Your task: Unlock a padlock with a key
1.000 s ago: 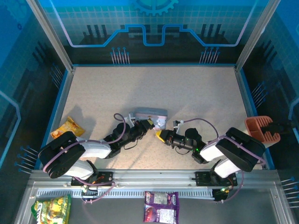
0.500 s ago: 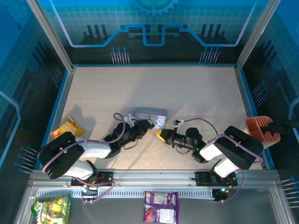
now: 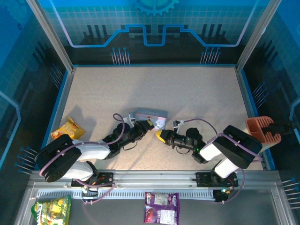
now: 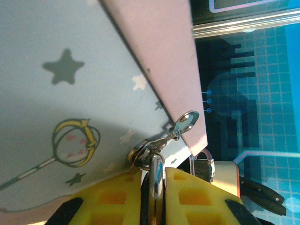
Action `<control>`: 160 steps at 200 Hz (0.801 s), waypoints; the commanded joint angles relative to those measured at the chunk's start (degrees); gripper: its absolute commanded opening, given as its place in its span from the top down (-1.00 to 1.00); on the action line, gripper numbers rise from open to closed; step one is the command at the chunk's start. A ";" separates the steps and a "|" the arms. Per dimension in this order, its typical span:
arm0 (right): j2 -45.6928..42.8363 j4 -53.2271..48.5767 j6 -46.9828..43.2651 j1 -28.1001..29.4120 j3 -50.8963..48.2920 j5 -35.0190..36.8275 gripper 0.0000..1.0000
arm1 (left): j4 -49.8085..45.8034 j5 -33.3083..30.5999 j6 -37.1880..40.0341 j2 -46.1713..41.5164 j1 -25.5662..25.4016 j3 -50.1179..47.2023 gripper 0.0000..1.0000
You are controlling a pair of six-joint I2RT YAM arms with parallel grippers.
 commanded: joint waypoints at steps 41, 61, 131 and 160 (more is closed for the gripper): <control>-1.34 0.20 -0.35 -0.16 2.87 2.51 1.00 | 5.03 7.28 0.59 3.06 -3.06 1.36 0.97; -1.25 0.08 -0.61 -0.30 2.69 2.56 1.00 | 4.49 7.60 1.20 3.04 -3.34 1.36 0.97; -0.98 0.68 -0.79 -1.01 2.48 2.37 1.00 | 1.88 9.25 2.68 1.76 -4.09 1.04 0.98; -1.70 -0.18 -1.27 -1.17 2.54 2.48 1.00 | 1.75 9.97 3.02 2.42 -4.99 1.75 0.97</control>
